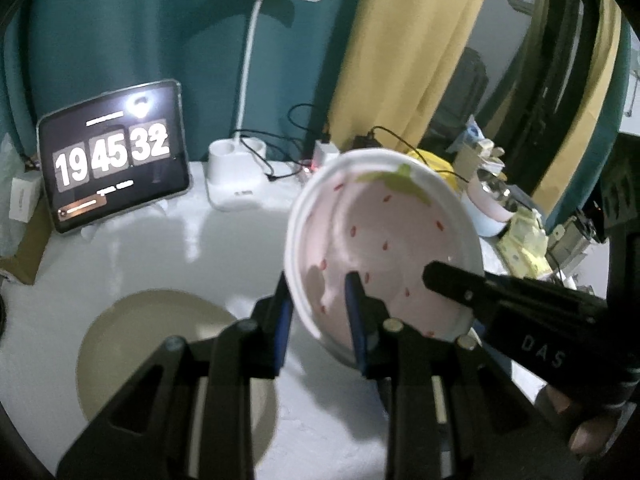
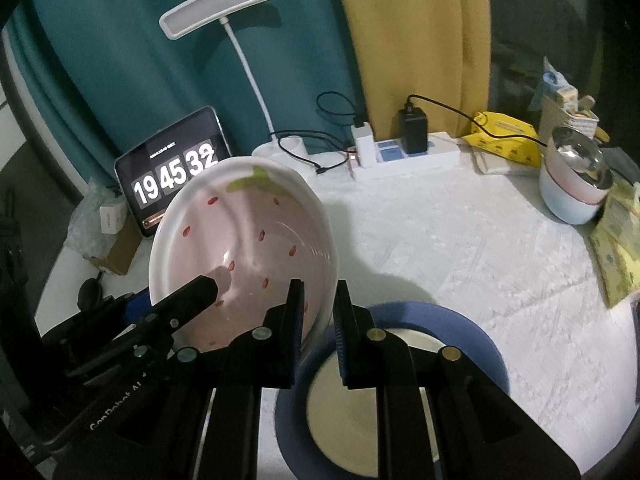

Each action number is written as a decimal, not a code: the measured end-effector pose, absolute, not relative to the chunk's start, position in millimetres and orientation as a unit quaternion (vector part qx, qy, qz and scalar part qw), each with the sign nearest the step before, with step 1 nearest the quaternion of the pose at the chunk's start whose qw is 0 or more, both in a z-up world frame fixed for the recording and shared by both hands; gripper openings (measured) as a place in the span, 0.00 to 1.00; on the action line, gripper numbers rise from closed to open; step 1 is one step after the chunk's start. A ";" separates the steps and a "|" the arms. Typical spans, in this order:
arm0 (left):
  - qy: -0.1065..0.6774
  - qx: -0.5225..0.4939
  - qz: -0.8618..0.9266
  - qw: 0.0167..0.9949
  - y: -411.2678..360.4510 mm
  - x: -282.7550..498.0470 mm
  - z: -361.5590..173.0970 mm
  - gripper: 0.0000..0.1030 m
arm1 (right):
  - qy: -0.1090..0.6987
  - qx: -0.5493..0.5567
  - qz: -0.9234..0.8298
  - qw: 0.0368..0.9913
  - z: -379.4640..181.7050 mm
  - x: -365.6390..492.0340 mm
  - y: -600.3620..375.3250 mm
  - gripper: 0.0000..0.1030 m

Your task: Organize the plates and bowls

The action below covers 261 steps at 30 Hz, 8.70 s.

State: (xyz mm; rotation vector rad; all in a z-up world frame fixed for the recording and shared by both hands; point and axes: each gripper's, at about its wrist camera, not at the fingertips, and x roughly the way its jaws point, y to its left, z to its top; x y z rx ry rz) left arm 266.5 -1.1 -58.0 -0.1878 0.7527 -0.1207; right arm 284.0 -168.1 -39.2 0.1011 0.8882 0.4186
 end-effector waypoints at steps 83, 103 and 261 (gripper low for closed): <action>0.422 -0.014 -0.065 0.904 -79.3 222.4 -99.2 0.32 | 0.441 0.074 0.165 0.879 -81.6 233.9 -273.5 0.16; 0.450 -0.016 -0.058 0.891 -60.7 238.2 -124.6 0.33 | 0.469 0.093 0.189 0.858 -116.2 253.8 -297.4 0.17; 0.337 -0.094 0.109 0.931 135.0 177.2 -104.1 0.44 | 0.451 0.040 0.243 0.858 -102.8 261.1 -88.6 0.39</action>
